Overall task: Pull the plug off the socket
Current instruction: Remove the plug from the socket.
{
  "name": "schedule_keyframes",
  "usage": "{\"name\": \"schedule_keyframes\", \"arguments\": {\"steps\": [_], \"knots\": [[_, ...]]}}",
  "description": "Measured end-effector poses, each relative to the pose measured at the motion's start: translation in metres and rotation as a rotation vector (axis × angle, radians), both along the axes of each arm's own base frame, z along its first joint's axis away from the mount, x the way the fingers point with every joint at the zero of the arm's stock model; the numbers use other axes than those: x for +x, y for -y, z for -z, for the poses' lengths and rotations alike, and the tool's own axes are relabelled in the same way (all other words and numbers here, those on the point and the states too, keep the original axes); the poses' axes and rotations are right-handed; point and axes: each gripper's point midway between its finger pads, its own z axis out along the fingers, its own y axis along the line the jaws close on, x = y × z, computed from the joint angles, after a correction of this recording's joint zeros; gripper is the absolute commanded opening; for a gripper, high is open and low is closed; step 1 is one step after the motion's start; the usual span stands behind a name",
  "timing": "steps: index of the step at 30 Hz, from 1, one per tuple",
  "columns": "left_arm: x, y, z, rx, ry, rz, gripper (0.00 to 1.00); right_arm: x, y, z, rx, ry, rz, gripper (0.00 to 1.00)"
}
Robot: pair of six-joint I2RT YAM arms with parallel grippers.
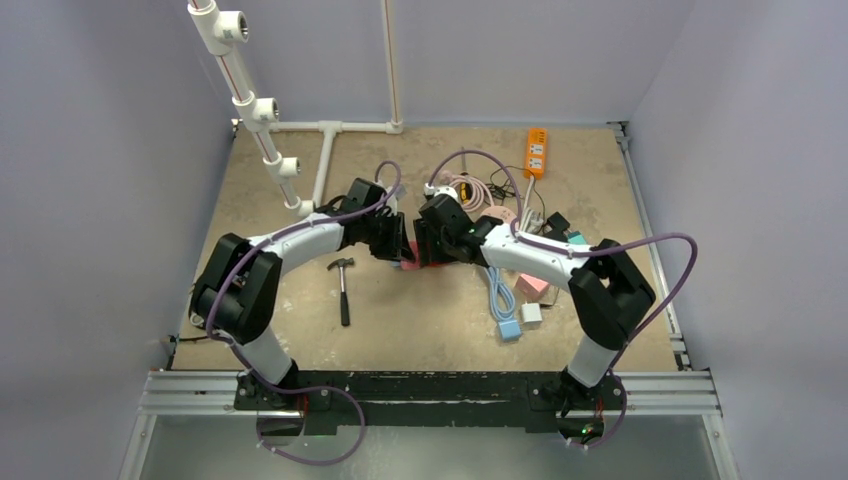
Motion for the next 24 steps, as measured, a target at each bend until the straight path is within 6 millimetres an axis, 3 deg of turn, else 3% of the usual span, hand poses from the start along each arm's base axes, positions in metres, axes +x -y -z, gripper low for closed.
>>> {"name": "schedule_keyframes", "arguments": {"steps": [5, 10, 16, 20, 24], "knots": [[0.006, -0.002, 0.003, -0.014, -0.020, -0.006, 0.00, 0.006, -0.001, 0.001, -0.007, 0.005, -0.011, 0.00], [0.028, -0.006, 0.004, -0.032, -0.017, -0.034, 0.00, 0.028, -0.005, 0.002, 0.002, 0.025, -0.011, 0.00], [0.046, -0.006, 0.005, -0.037, 0.014, -0.037, 0.00, 0.046, -0.006, 0.002, -0.008, 0.047, 0.005, 0.10], [0.049, -0.007, 0.005, -0.040, 0.018, -0.043, 0.00, 0.051, -0.006, 0.002, -0.026, 0.055, 0.011, 0.00], [0.051, -0.009, 0.005, -0.046, 0.018, -0.047, 0.00, 0.054, -0.006, 0.002, -0.039, 0.061, 0.007, 0.00]]}}
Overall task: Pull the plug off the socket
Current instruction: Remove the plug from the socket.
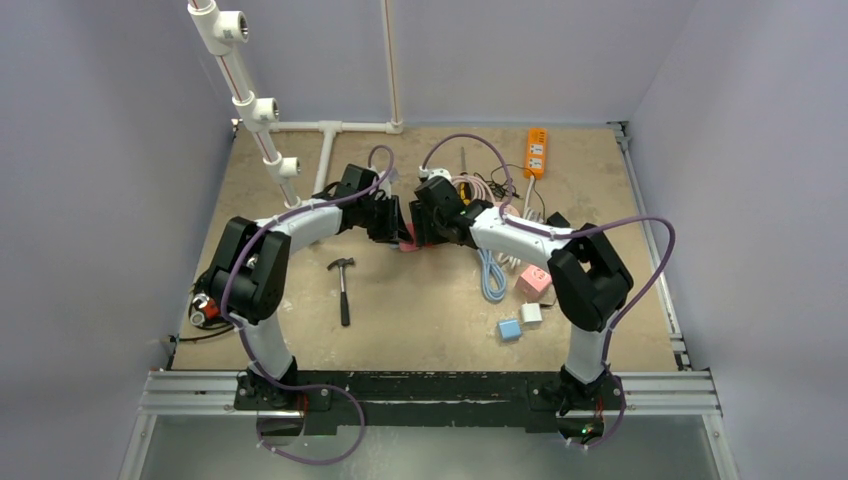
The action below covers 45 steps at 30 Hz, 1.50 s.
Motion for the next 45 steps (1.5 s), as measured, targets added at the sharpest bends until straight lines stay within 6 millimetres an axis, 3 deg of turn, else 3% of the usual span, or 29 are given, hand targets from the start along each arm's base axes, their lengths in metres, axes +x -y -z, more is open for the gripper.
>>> {"name": "schedule_keyframes", "arguments": {"steps": [17, 34, 45], "knots": [[0.004, -0.003, 0.001, 0.010, 0.008, -0.009, 0.00, 0.010, 0.006, 0.000, 0.062, 0.017, -0.061, 0.00], [0.007, -0.006, 0.000, 0.006, 0.015, -0.014, 0.00, 0.006, -0.006, -0.003, -0.021, 0.082, 0.118, 0.00], [0.006, -0.007, 0.001, 0.014, 0.018, -0.003, 0.00, 0.005, 0.000, -0.001, 0.034, 0.066, 0.088, 0.00]]}}
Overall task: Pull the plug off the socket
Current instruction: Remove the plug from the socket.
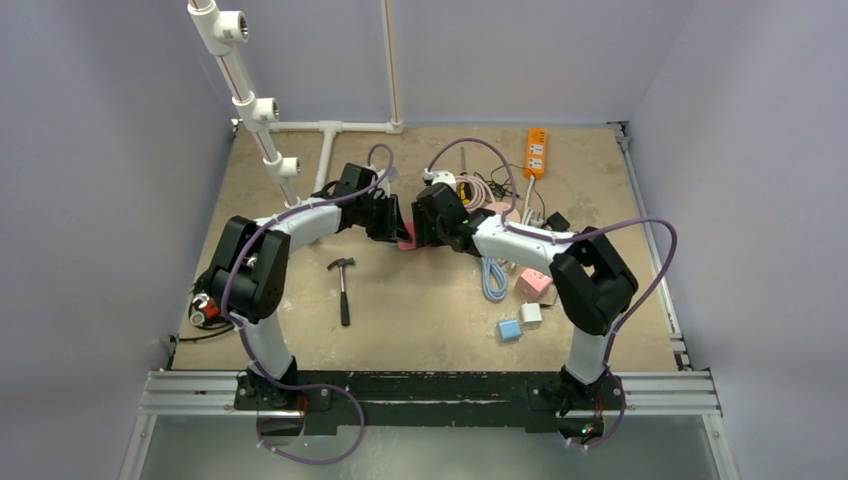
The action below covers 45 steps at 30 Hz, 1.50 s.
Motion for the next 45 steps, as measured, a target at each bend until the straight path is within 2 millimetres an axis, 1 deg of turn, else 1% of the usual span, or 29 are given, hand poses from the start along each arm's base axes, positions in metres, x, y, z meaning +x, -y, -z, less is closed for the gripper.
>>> {"name": "schedule_keyframes", "arguments": {"steps": [5, 13, 17, 21, 29, 37, 42, 45], "knots": [[-0.002, 0.006, -0.003, -0.014, 0.004, 0.017, 0.00, 0.000, 0.011, -0.002, 0.056, -0.014, -0.049, 0.00], [-0.002, 0.007, -0.004, -0.020, 0.006, 0.022, 0.00, 0.001, 0.013, -0.002, 0.070, -0.018, -0.068, 0.00], [-0.002, 0.007, -0.003, -0.019, 0.004, 0.022, 0.00, 0.000, 0.012, -0.003, 0.061, -0.010, -0.057, 0.00], [-0.002, 0.007, 0.000, -0.016, -0.003, 0.021, 0.00, -0.004, 0.006, -0.001, 0.026, -0.003, -0.033, 0.00], [0.001, 0.003, 0.000, -0.016, -0.005, 0.011, 0.00, -0.003, -0.004, -0.002, -0.052, 0.014, 0.064, 0.00], [0.001, 0.001, 0.000, -0.012, -0.004, 0.011, 0.00, -0.004, -0.006, -0.002, -0.058, 0.016, 0.080, 0.00], [0.001, 0.001, 0.000, -0.010, -0.005, 0.013, 0.00, -0.005, -0.001, -0.001, -0.001, 0.000, 0.043, 0.00], [-0.001, 0.004, 0.000, -0.016, -0.007, 0.022, 0.00, -0.004, 0.008, -0.001, 0.046, -0.013, 0.009, 0.00]]}}
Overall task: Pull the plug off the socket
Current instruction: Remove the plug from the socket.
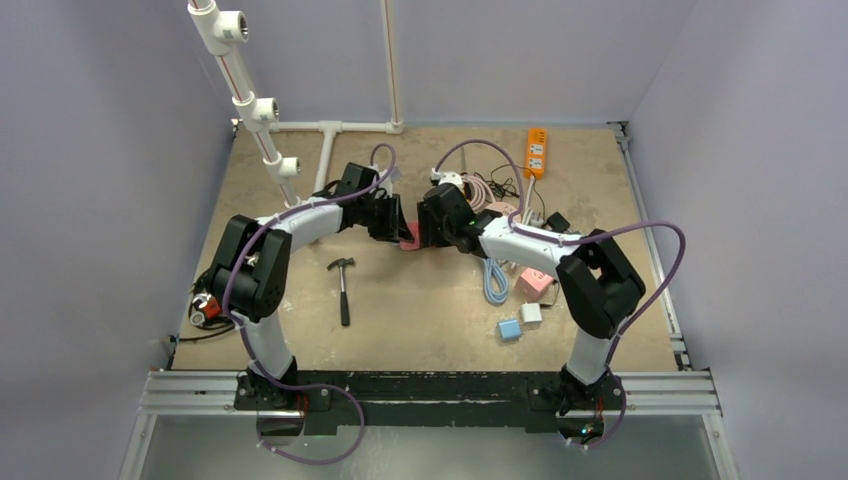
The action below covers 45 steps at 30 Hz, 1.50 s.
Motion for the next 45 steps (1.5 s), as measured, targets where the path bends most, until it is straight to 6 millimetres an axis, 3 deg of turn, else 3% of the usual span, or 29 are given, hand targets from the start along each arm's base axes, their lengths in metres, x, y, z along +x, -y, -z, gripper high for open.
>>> {"name": "schedule_keyframes", "arguments": {"steps": [10, 19, 34, 42, 45], "knots": [[-0.001, 0.003, -0.002, -0.009, 0.002, 0.010, 0.00, 0.000, 0.003, -0.002, 0.021, -0.006, -0.028, 0.00], [-0.005, 0.002, 0.001, -0.001, -0.018, 0.011, 0.00, -0.012, -0.008, -0.001, -0.048, 0.013, 0.036, 0.00], [-0.003, -0.006, 0.001, 0.007, -0.016, 0.000, 0.00, -0.011, -0.019, -0.001, -0.105, 0.032, 0.122, 0.00], [-0.005, -0.004, 0.000, 0.005, -0.019, 0.012, 0.00, -0.016, -0.010, -0.001, -0.009, 0.001, 0.047, 0.00], [-0.007, 0.003, -0.002, -0.010, -0.013, 0.028, 0.00, -0.013, 0.003, -0.004, 0.035, -0.013, 0.023, 0.00]]}}
